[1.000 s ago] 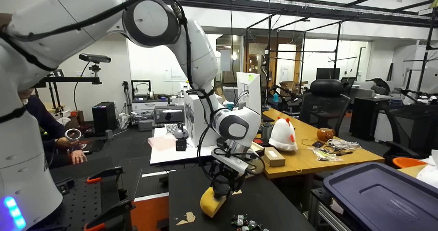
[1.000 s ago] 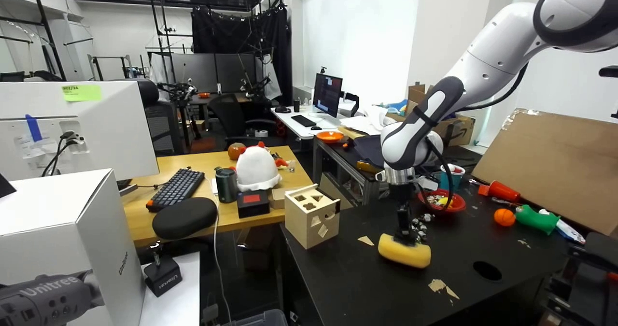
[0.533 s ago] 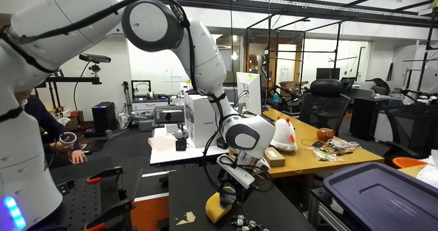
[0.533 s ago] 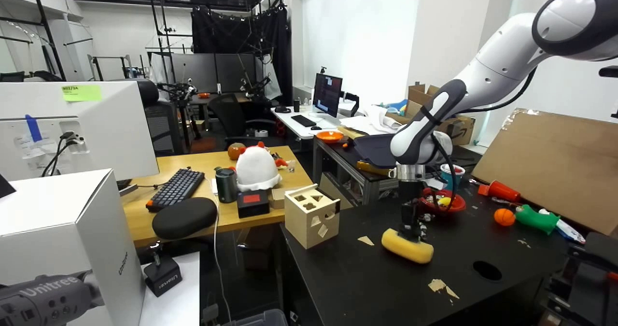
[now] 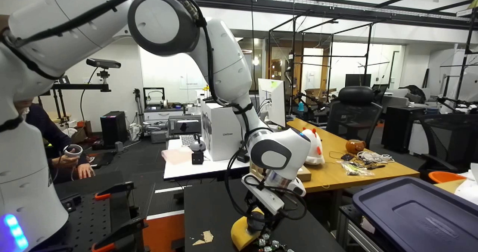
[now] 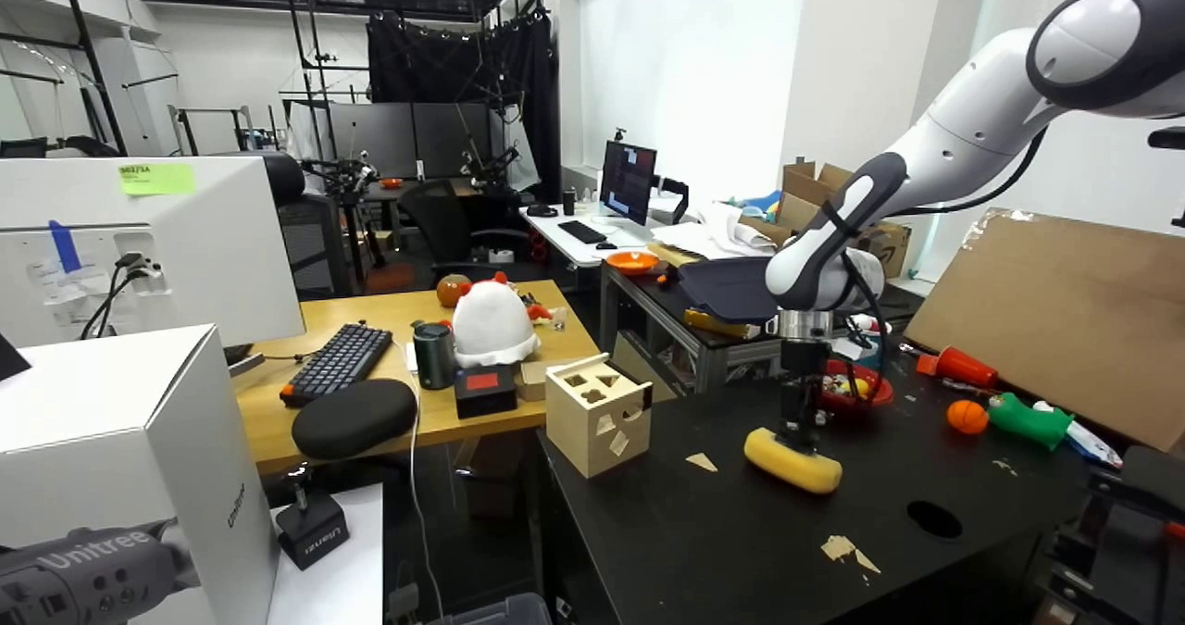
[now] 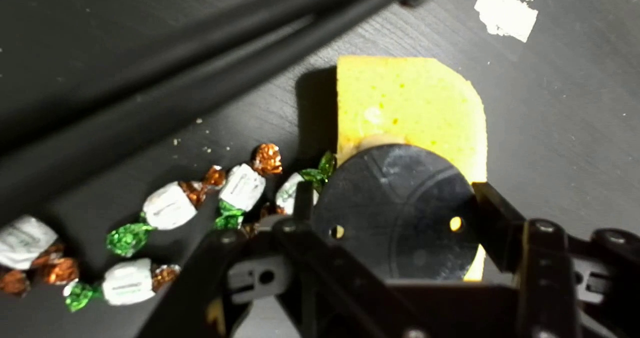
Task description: Put the sweets together using the sponge brush
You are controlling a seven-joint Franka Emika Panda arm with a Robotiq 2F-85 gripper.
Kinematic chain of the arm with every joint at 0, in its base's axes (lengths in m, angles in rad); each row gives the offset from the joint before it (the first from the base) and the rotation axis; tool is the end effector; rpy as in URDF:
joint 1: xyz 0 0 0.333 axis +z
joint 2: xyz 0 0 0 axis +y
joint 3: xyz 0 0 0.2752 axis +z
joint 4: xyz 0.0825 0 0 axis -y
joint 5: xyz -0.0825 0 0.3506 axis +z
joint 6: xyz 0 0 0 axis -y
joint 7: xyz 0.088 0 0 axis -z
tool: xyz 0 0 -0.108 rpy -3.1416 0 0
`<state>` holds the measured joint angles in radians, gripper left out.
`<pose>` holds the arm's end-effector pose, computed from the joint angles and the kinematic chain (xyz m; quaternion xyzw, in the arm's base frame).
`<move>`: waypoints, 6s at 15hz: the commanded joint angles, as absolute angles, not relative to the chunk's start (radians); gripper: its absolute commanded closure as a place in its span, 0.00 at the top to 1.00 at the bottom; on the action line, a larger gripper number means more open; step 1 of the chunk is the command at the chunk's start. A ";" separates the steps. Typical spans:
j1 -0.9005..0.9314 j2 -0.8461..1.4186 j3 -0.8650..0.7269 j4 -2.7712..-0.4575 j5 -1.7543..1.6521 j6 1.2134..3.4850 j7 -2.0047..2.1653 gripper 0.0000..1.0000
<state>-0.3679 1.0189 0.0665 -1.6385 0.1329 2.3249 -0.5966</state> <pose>0.5382 -0.1639 0.0056 -0.9804 -0.0814 0.1179 0.1353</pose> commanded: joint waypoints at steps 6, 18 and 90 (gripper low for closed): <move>-0.321 1.059 -0.020 -1.592 0.066 2.356 -0.450 0.52; -0.283 1.005 -0.043 -1.663 -0.048 2.376 -0.419 0.52; 0.000 0.731 0.081 -1.905 -0.282 2.404 -0.440 1.00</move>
